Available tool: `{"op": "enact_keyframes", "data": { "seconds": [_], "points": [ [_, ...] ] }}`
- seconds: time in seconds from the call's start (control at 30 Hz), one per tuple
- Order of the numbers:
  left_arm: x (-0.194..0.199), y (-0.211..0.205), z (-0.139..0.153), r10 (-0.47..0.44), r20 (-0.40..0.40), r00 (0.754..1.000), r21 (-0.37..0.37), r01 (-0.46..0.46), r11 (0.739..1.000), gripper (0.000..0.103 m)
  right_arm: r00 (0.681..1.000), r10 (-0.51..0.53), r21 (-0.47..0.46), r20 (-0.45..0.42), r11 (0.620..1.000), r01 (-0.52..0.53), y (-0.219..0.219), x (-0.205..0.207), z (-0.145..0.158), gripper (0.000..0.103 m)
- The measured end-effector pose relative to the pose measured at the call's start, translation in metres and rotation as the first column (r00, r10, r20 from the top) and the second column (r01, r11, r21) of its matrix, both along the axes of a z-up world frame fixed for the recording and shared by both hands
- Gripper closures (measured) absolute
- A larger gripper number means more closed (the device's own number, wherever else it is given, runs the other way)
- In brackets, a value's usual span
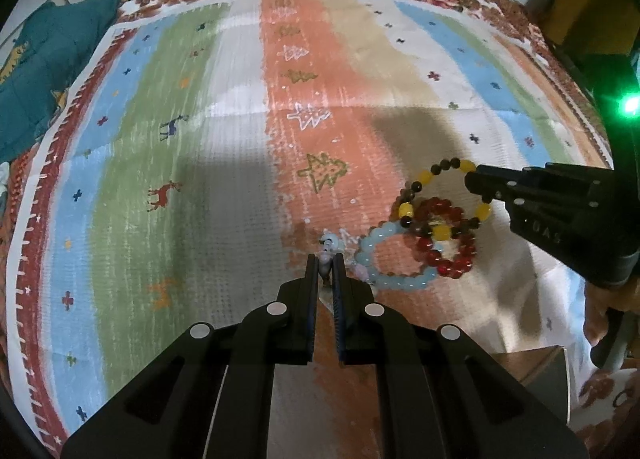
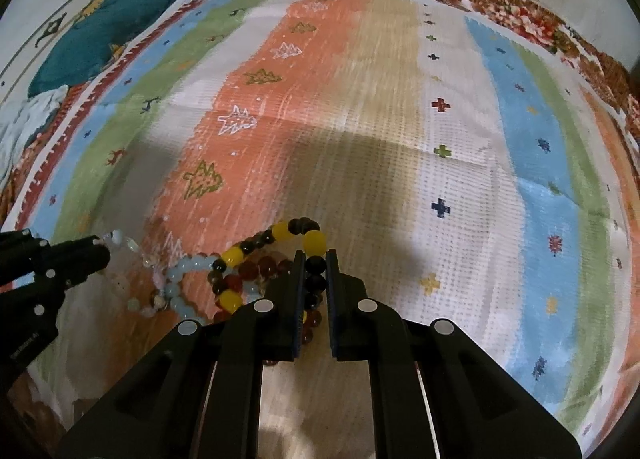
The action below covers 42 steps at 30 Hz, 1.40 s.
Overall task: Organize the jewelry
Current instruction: 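Grasp the small white charm with the left tool while the right tool grasps the yellow-black bead bracelet, then lift both held items over the silver tin and release them inside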
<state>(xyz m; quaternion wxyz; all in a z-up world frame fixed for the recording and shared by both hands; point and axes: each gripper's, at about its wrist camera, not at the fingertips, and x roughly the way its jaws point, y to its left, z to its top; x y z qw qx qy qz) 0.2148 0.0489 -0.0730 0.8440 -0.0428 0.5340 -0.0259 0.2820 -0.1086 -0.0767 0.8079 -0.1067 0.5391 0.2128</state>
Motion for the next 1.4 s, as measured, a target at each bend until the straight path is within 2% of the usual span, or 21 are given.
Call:
{"op": "enact_keyframes", "data": {
  "seconds": [0.83,1.4],
  "points": [
    [-0.027,-0.013,0.032,-0.019,0.073,0.997,-0.018,0.021,1.000,0.097,0.999,-0.018,0.047,0.051,0.999,0.016,-0.034,-0.043,0.042,0.093],
    [-0.048,-0.020,0.050,-0.015,0.108,0.994,-0.031,0.018,0.999,0.097,0.993,0.021,0.063,0.118,0.998,-0.029,-0.040,-0.083,0.070,0.093]
  ]
}}
